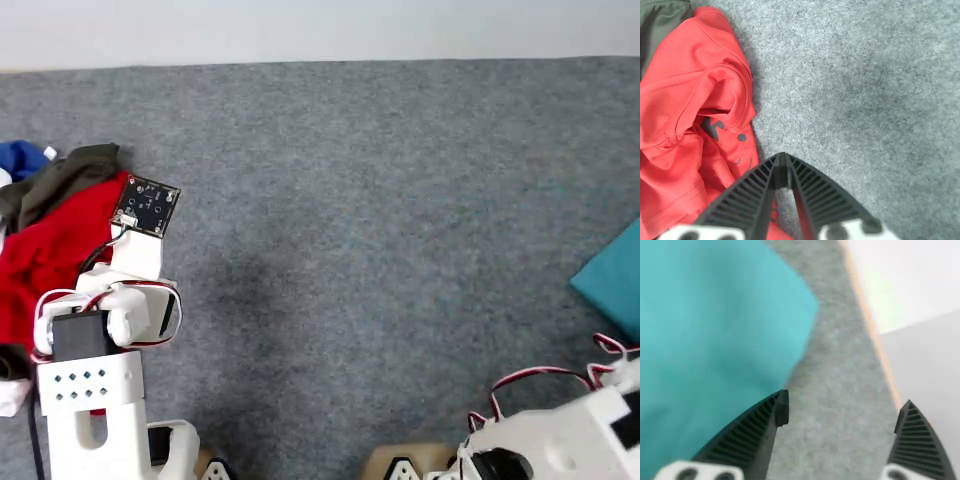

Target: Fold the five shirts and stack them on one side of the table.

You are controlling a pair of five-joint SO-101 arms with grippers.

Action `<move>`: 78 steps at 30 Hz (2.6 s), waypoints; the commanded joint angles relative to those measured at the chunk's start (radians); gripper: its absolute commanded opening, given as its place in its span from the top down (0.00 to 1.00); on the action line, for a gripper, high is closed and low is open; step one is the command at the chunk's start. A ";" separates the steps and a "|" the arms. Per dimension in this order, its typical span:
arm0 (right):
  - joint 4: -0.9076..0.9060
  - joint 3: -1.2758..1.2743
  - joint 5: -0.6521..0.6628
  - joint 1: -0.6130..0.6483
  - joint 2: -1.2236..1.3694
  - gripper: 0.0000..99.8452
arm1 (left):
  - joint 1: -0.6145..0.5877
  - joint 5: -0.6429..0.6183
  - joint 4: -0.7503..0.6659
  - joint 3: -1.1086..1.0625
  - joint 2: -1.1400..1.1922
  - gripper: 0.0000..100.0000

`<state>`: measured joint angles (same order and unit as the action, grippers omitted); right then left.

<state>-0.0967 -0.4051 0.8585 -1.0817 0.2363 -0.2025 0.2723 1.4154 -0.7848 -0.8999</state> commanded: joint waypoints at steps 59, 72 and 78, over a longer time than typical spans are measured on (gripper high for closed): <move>-1.690 -0.091 -0.637 0.593 -1.313 0.99 | -0.221 -0.150 0.339 0.871 0.463 0.96; -1.684 -0.143 -0.632 0.591 -1.330 0.99 | -0.284 0.029 0.253 0.924 0.809 0.92; -1.684 -0.143 -0.632 0.591 -1.330 0.99 | -0.287 0.123 0.181 0.924 0.878 0.80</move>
<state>-1.7492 -0.5508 0.2309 -0.4941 -1.0925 -0.4818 0.3537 1.6456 0.1005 -0.0330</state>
